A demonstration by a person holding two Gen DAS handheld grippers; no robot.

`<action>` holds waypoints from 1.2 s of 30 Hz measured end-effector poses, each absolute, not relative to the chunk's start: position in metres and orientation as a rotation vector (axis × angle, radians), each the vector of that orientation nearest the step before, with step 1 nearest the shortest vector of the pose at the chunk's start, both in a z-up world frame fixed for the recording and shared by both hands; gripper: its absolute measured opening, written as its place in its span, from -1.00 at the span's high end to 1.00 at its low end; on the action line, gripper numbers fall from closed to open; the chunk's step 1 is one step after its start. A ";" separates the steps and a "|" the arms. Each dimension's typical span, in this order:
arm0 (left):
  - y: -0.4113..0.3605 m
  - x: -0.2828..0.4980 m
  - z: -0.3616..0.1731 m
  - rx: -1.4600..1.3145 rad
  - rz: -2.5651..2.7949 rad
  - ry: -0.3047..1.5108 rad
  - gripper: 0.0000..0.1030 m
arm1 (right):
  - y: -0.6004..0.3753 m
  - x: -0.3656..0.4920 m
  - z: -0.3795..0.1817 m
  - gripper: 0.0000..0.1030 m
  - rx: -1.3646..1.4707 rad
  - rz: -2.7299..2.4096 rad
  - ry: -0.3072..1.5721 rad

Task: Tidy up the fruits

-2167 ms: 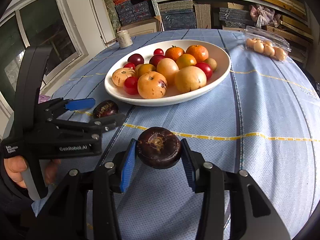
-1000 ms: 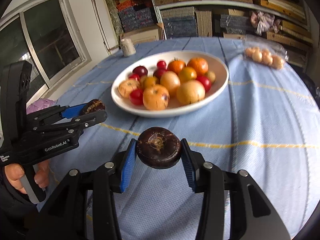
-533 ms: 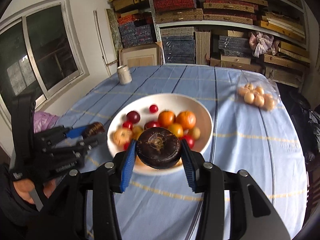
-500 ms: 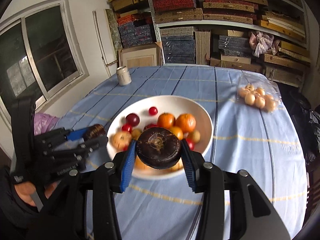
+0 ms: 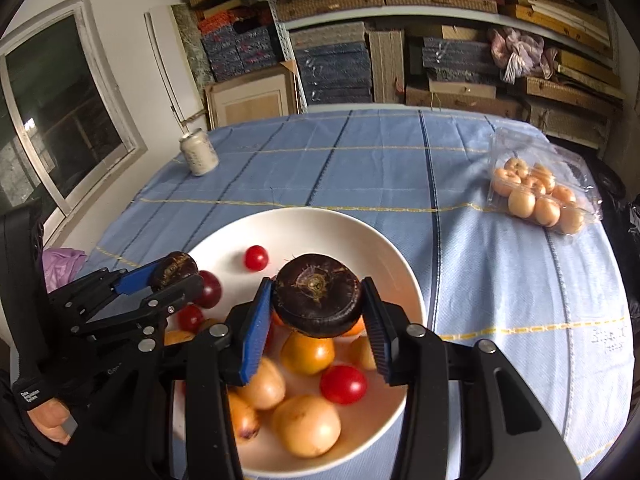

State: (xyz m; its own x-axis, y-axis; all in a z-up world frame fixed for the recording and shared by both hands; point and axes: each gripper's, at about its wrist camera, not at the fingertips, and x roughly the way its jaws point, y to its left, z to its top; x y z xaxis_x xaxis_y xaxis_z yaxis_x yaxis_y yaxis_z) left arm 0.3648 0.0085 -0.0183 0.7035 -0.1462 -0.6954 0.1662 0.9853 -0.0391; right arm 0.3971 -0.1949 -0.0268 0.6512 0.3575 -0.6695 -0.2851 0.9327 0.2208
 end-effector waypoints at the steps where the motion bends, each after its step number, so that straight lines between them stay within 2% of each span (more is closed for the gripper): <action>1: 0.008 0.369 -0.021 0.029 -0.170 0.775 0.10 | -0.193 0.403 -0.030 0.16 0.097 0.370 0.790; 3: 0.010 0.374 -0.023 0.024 -0.166 0.781 0.03 | -0.192 0.409 -0.035 0.13 0.102 0.388 0.802; 4: 0.010 0.377 -0.025 0.021 -0.164 0.787 -0.24 | -0.192 0.410 -0.035 -0.03 0.106 0.389 0.798; 6: 0.013 0.375 -0.023 0.015 -0.132 0.773 -0.52 | -0.195 0.408 -0.033 -0.16 0.112 0.378 0.777; 11: 0.018 0.361 -0.011 0.009 -0.114 0.741 -0.69 | -0.202 0.390 -0.027 -0.16 0.125 0.371 0.762; 14: 0.020 0.348 -0.006 -0.004 -0.115 0.745 -0.69 | -0.207 0.371 -0.023 -0.18 0.134 0.382 0.758; 15: 0.020 0.345 -0.006 -0.002 -0.115 0.747 -0.70 | -0.207 0.362 -0.022 -0.26 0.130 0.381 0.754; 17: 0.019 0.332 -0.005 0.006 -0.115 0.756 -0.87 | -0.209 0.346 -0.020 -0.41 0.126 0.380 0.743; 18: 0.020 0.323 -0.006 0.011 -0.108 0.762 -0.93 | -0.210 0.336 -0.019 -0.55 0.126 0.378 0.734; 19: 0.020 0.317 -0.006 0.014 -0.107 0.766 -0.93 | -0.210 0.325 -0.019 -0.73 0.123 0.371 0.723; 21: 0.019 0.304 -0.010 0.027 -0.103 0.792 -0.93 | -0.211 0.305 -0.018 -0.91 0.122 0.360 0.701; 29: 0.024 0.222 -0.011 0.053 -0.087 0.800 -0.93 | -0.215 0.220 -0.032 -0.91 0.105 0.331 0.732; 36: 0.027 0.130 0.017 0.011 -0.144 0.716 -0.93 | -0.221 0.135 -0.023 -0.91 0.126 0.336 0.704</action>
